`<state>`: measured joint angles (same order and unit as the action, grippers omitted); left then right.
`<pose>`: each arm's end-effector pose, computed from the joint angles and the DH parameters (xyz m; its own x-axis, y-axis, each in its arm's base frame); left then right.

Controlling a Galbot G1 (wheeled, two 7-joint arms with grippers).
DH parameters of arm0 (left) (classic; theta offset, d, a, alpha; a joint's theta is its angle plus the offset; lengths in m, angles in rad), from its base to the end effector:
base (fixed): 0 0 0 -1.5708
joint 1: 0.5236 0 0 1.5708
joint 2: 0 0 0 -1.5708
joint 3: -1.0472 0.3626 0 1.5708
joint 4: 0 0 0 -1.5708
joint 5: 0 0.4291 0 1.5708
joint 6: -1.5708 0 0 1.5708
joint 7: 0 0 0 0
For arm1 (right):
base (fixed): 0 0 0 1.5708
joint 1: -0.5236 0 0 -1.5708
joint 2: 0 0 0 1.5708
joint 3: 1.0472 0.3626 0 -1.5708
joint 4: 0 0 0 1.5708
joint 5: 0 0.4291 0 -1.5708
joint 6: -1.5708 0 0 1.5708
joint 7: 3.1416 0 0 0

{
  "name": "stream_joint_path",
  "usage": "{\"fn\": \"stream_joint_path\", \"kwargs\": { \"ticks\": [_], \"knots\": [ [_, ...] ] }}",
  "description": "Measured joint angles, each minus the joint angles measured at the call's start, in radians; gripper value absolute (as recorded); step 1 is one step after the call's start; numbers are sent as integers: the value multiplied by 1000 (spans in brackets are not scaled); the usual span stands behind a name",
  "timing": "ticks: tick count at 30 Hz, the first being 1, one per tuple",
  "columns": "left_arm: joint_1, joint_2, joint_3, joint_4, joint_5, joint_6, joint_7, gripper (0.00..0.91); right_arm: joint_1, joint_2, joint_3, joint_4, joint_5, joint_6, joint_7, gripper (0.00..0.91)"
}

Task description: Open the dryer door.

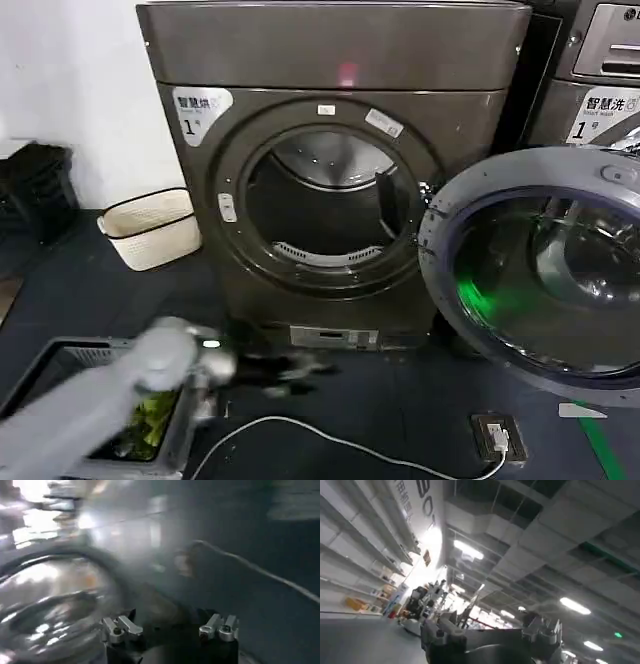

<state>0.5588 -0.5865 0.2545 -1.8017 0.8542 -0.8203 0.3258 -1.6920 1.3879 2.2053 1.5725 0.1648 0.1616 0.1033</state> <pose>0.4460 0.0579 -0.2053 -0.1813 0.8106 0.5568 -0.0677 -0.5751 0.8153 -0.2052 -0.4852 -0.1939 -0.0009 0.9193 -0.3936 0.8973 -0.1730 -0.4061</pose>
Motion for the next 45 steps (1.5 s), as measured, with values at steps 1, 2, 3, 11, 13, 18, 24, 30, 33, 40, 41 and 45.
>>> {"fn": "stream_joint_path", "kwargs": {
  "ticks": [1,2,3,11,13,18,24,30,33,40,41,45],
  "knots": [
    [10,32,-20,-1,47,-6,-20,907,0,-3,-2,-4,2,1,-2,907],
    [25,67,-41,-7,100,-6,-45,907,-1,-6,-4,-9,4,5,-5,907],
    [42,98,-65,-15,153,-6,-75,907,-1,-8,-7,-13,6,8,-7,907],
    [223,321,-295,-35,433,-6,-66,907,16,-16,-50,-30,66,28,-16,907],
    [251,359,-323,-30,463,-5,-41,907,19,-14,-61,-34,106,35,-16,907],
    [307,432,-349,-11,445,-5,-9,907,23,-14,-77,-43,129,40,-16,907],
    [340,441,-365,2,469,-5,60,907,30,-7,-93,-37,113,57,-29,907],
    [353,444,-370,24,492,-4,72,907,31,-8,-100,-38,115,60,-29,907],
    [363,444,-371,30,492,-4,76,907,30,-8,-99,-43,114,60,-27,907],
    [375,450,-372,52,497,-3,79,907,29,-8,-99,-51,113,65,-27,907],
    [376,451,-372,54,499,-3,79,907,29,-8,-99,-51,112,67,-27,907],
    [384,454,-375,69,513,-3,80,907,32,-6,-98,-51,93,72,-30,907]
  ]
}}
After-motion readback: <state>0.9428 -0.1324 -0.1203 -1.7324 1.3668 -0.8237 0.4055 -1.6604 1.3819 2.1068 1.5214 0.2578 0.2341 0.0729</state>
